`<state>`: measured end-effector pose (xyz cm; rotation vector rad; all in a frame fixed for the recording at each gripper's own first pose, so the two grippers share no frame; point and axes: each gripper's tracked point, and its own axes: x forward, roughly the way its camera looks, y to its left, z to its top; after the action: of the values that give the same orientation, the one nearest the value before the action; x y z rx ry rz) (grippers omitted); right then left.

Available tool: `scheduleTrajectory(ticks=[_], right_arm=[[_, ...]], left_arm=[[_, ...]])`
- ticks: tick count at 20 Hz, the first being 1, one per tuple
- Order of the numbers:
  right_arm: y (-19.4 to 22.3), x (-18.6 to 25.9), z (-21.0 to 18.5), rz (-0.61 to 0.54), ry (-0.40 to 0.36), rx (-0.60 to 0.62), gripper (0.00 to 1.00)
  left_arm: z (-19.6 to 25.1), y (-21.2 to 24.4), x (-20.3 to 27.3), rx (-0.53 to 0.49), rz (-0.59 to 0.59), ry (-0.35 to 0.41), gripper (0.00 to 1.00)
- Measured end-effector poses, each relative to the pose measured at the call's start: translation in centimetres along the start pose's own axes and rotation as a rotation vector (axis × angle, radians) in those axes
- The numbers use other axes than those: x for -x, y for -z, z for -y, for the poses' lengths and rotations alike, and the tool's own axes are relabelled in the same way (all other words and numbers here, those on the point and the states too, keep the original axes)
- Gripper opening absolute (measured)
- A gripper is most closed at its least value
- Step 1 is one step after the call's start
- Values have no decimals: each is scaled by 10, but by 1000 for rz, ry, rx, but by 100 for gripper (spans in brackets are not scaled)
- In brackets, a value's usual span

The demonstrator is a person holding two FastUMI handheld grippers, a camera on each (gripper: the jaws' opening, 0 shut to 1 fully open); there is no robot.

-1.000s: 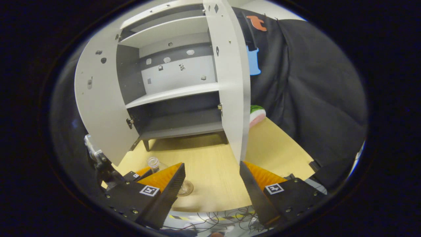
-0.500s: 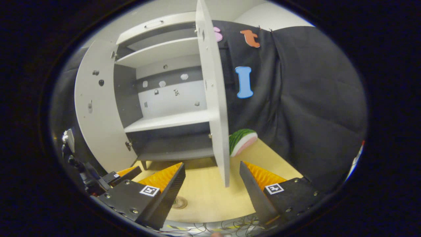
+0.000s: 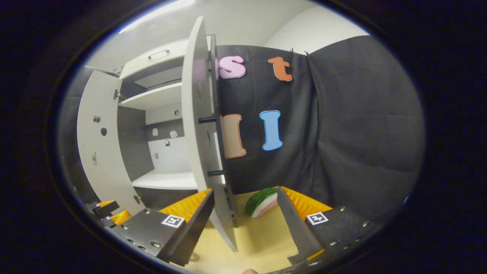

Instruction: Grasp the bottle in the cabinet with the left hand and place it on the coaster, then close the right door with the right hand and the left door with the left hand.

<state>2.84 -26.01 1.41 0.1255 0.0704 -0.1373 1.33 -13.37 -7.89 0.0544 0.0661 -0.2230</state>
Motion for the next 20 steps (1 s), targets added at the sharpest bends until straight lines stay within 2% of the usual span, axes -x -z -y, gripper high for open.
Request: scheduleTrajectory(ticks=[6,10,15,20], right_arm=[[-6,-33,-9,-23,-86,-3,100],[-6,-36,-13,-25,-99,21,100],[-8,-36,-30,-3,-125,81,98],[2,-38,-79,-15,-226,37,97]], left_arm=[[-36,14,11,51,-78,-105,88],[-56,24,17,98,-117,-152,88],[-68,24,23,78,-124,-164,88],[-81,20,29,100,-120,-184,88]])
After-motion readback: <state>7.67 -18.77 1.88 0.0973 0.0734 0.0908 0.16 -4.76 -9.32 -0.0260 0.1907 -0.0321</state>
